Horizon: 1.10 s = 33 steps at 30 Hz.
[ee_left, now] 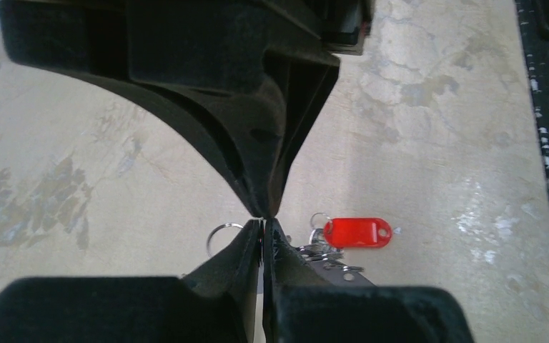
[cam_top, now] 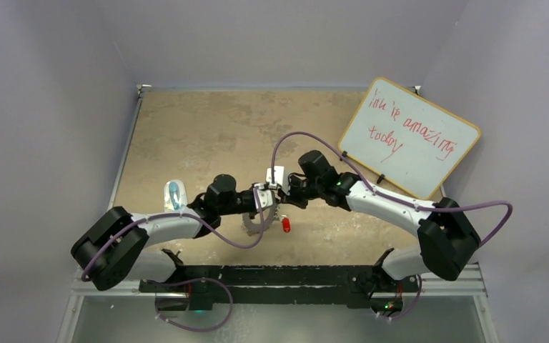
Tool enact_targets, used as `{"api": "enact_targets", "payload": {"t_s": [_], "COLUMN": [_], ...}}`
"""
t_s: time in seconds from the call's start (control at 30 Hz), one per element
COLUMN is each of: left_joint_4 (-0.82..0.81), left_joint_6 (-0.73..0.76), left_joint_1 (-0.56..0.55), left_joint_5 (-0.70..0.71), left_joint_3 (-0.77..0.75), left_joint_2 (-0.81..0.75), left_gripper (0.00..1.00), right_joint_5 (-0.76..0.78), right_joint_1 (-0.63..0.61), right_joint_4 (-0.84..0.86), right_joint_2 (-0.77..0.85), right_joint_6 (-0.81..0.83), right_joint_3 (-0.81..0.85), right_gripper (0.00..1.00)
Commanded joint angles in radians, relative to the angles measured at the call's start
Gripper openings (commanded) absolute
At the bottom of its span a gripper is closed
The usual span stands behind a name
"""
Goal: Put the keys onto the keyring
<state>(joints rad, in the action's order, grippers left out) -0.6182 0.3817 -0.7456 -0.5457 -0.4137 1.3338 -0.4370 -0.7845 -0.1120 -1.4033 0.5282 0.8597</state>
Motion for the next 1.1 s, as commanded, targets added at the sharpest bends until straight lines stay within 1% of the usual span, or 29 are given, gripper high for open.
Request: {"api": "enact_targets", "payload": {"t_s": [0.0, 0.13, 0.2, 0.27, 0.4, 0.47, 0.53, 0.63, 0.67, 0.77, 0.8, 1.07], "left_joint_4": [0.109, 0.056, -0.019, -0.119, -0.357, -0.479, -0.609, -0.758, -0.788, -0.826, -0.828, -0.807], "left_joint_6": [0.055, -0.005, -0.055, -0.115, -0.237, -0.283, -0.33, -0.361, -0.365, -0.364, -0.358, -0.331], "left_joint_1": [-0.009, -0.009, -0.009, -0.01, -0.009, -0.009, -0.009, -0.009, -0.009, -0.009, -0.01, -0.01], "left_joint_5": [0.075, 0.079, 0.08, 0.087, 0.113, 0.12, 0.127, 0.138, 0.144, 0.162, 0.162, 0.158], "left_joint_3": [-0.046, -0.03, -0.004, 0.034, 0.125, 0.167, 0.219, 0.267, 0.278, 0.296, 0.298, 0.304], "left_joint_2": [-0.033, -0.045, -0.053, -0.061, -0.065, -0.06, -0.053, -0.045, -0.044, -0.053, -0.061, -0.093], "left_gripper": [0.0, 0.0, 0.0, 0.0, 0.0, 0.0, 0.0, 0.0, 0.0, 0.0, 0.0, 0.0], "right_joint_5": [0.017, -0.017, -0.016, -0.032, -0.086, -0.11, -0.136, -0.179, -0.186, -0.194, -0.2, -0.291], "right_joint_1": [-0.028, -0.027, -0.021, -0.007, 0.037, 0.048, 0.054, 0.059, 0.059, 0.068, 0.071, 0.077], "right_joint_4": [0.022, 0.045, 0.086, 0.141, 0.272, 0.342, 0.427, 0.502, 0.516, 0.522, 0.526, 0.567], "right_joint_2": [0.007, 0.021, 0.045, 0.08, 0.156, 0.194, 0.224, 0.242, 0.241, 0.226, 0.222, 0.18], "right_joint_6": [0.003, -0.028, -0.047, -0.079, -0.152, -0.182, -0.212, -0.241, -0.248, -0.253, -0.255, -0.25], "right_joint_3": [0.054, 0.037, 0.01, -0.02, -0.098, -0.141, -0.182, -0.222, -0.228, -0.232, -0.231, -0.211], "right_gripper": [0.0, 0.01, 0.08, 0.21, 0.41, 0.48, 0.51, 0.5, 0.48, 0.34, 0.33, 0.33]}}
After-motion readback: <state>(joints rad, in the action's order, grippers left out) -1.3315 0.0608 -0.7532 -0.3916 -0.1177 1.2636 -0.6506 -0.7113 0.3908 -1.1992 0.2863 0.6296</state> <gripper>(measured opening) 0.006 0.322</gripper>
